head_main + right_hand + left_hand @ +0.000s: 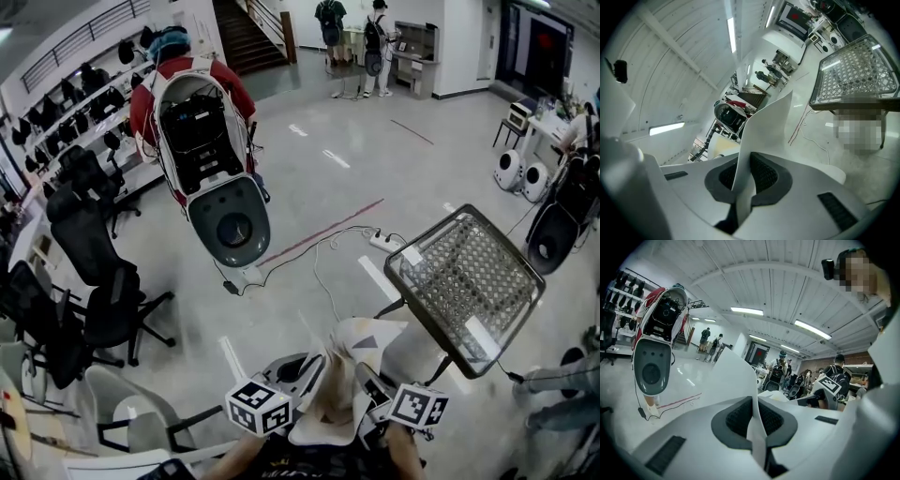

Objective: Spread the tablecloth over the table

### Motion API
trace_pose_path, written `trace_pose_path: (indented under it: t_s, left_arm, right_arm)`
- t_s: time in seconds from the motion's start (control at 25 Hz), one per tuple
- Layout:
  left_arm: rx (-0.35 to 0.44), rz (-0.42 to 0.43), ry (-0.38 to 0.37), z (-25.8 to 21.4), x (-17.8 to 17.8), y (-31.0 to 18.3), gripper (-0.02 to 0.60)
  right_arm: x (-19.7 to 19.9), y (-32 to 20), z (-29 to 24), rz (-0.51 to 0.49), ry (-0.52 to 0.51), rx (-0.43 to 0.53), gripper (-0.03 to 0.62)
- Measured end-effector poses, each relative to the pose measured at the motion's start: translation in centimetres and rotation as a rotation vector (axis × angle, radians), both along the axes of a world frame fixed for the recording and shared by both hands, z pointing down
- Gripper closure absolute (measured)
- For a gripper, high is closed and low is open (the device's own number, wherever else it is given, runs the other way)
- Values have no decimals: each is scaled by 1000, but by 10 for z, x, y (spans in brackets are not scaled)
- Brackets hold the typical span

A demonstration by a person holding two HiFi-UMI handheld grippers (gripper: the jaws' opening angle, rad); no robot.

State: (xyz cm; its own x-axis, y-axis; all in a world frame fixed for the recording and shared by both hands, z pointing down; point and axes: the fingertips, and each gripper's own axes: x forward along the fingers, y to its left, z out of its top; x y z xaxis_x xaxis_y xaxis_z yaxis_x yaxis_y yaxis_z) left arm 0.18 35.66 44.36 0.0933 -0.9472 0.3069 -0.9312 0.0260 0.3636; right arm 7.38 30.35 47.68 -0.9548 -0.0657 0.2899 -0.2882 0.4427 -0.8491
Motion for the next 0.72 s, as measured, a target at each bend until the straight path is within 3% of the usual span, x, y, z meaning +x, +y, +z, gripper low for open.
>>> trace_pose_path:
  t_s: [0.36, 0.72]
  left_arm:
    - [-44, 20, 41, 33, -69, -54, 561]
    - [-62, 147, 60, 41, -201, -190, 561]
  right_arm:
    - [-60, -51, 28, 24, 56, -20, 576]
    - [-192, -163, 36, 30, 144, 25, 577]
